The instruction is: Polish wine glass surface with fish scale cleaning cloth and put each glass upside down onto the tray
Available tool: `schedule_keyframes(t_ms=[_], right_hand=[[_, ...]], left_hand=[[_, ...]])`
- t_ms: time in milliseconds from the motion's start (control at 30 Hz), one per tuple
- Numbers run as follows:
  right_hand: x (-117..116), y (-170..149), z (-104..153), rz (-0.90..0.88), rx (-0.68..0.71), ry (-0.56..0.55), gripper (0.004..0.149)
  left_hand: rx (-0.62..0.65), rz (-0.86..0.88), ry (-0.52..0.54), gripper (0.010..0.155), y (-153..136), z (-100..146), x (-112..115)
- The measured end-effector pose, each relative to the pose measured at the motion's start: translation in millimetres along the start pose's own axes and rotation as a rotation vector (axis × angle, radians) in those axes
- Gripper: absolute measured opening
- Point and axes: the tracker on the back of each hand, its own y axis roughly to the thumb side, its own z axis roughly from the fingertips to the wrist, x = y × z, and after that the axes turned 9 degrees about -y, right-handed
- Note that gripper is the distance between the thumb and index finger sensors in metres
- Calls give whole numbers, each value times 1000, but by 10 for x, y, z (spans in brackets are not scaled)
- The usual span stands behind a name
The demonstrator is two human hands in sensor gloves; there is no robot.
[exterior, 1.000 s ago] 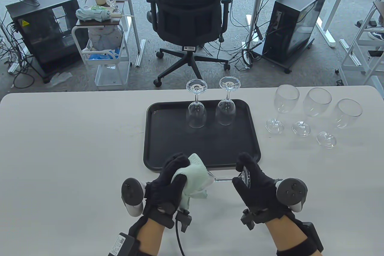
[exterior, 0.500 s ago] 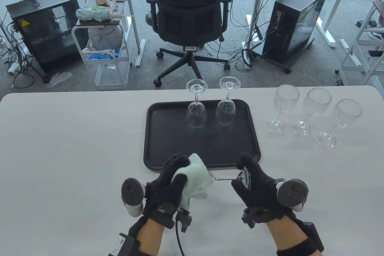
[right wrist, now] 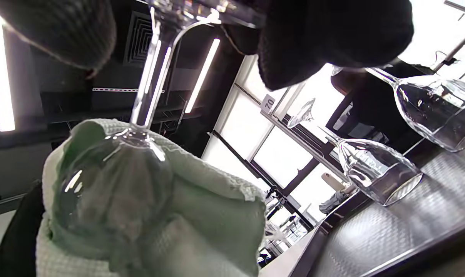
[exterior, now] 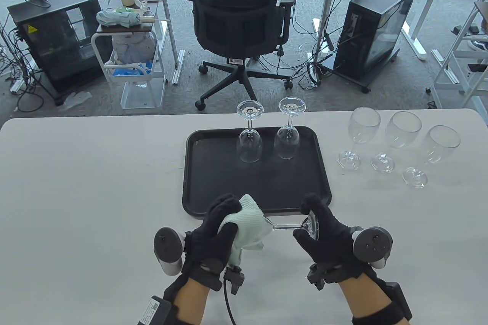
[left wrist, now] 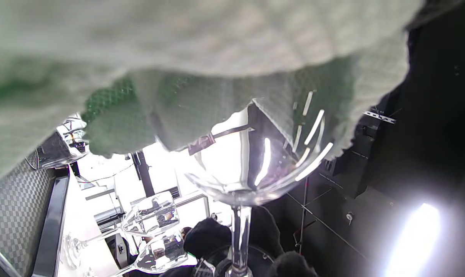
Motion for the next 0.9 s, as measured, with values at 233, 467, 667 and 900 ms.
schedule_keyframes(t_ms=[233,467,667,900], right_hand=[[10,97,11,82,150,-60,90],[14,48,-6,6,32,-23,88],[25,137,10,175,226,-57,97],[26,17,-19,-37,-40,7,86]], left_hand=[[-32,70,-2,59,-30,5,-11],[4,27,12,59,-16,5,-4],[-43,87,-1,59,-41,6,-26],[17,14,9,59,-11,7,7]])
